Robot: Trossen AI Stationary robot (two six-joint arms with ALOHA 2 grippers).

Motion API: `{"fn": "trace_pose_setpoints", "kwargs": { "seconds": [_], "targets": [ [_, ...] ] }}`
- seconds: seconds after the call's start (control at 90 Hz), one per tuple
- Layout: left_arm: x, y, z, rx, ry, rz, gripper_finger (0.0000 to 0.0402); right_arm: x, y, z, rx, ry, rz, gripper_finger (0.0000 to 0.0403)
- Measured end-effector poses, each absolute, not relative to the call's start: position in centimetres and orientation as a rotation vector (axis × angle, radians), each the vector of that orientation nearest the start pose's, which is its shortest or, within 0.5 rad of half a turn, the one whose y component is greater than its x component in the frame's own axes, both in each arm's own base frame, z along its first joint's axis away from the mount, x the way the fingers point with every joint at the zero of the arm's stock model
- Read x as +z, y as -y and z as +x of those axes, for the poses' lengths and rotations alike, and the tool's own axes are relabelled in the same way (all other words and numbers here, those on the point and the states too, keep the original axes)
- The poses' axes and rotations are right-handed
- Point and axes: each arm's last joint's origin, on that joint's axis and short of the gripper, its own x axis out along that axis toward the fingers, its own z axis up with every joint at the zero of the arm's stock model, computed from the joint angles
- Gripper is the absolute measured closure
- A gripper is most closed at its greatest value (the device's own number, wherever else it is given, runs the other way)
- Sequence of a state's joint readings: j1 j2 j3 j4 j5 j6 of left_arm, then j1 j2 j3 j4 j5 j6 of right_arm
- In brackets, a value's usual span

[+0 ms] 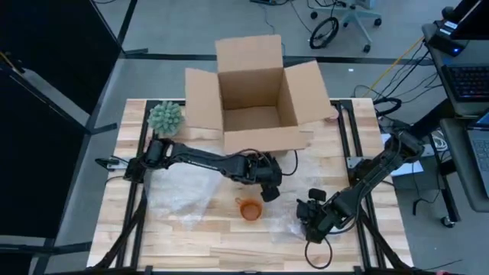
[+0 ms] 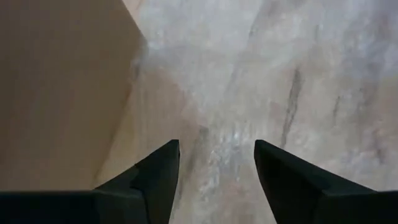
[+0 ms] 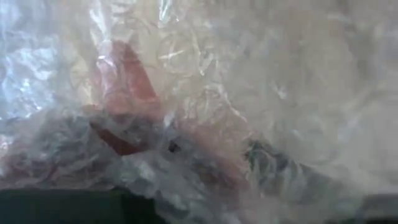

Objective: Wrap mug
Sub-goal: Wrap the pink mug with the right bubble wrap

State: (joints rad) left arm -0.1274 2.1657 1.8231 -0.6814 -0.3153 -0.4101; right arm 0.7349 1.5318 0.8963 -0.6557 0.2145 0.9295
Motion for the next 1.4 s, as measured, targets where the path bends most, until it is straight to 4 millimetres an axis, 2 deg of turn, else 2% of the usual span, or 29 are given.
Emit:
{"fn": "trace_pose_setpoints", "kwargs": {
  "seconds": [0.278,0.522,0.633,0.822,1.0,1.4],
  "targets": [
    [22.2,7.3,46.5,0.320,-0.914,-0.146,0.0205,17.8,-17.6,20.4,-0.120,-1.218,0.213,0.0250],
    [21.7,8.5,47.0,0.258,-0.898,-0.206,0.0205,17.8,-17.6,20.4,-0.120,-1.217,0.214,0.0250],
    [20.1,7.8,47.8,0.283,-0.903,-0.257,0.0205,17.8,-17.6,20.4,-0.120,-1.218,0.215,0.0250],
    [18.2,5.4,48.2,0.366,-0.946,-0.304,0.0205,17.8,-17.5,20.5,-0.135,-1.203,0.209,0.0250],
    [18.0,3.8,48.1,0.428,-0.965,-0.296,0.0205,17.8,-17.4,20.5,-0.137,-1.202,0.210,0.0250],
    [14.0,3.2,46.8,0.448,-0.999,-0.296,0.0205,17.8,-17.4,20.5,-0.138,-1.202,0.210,0.0250]
  ]
}}
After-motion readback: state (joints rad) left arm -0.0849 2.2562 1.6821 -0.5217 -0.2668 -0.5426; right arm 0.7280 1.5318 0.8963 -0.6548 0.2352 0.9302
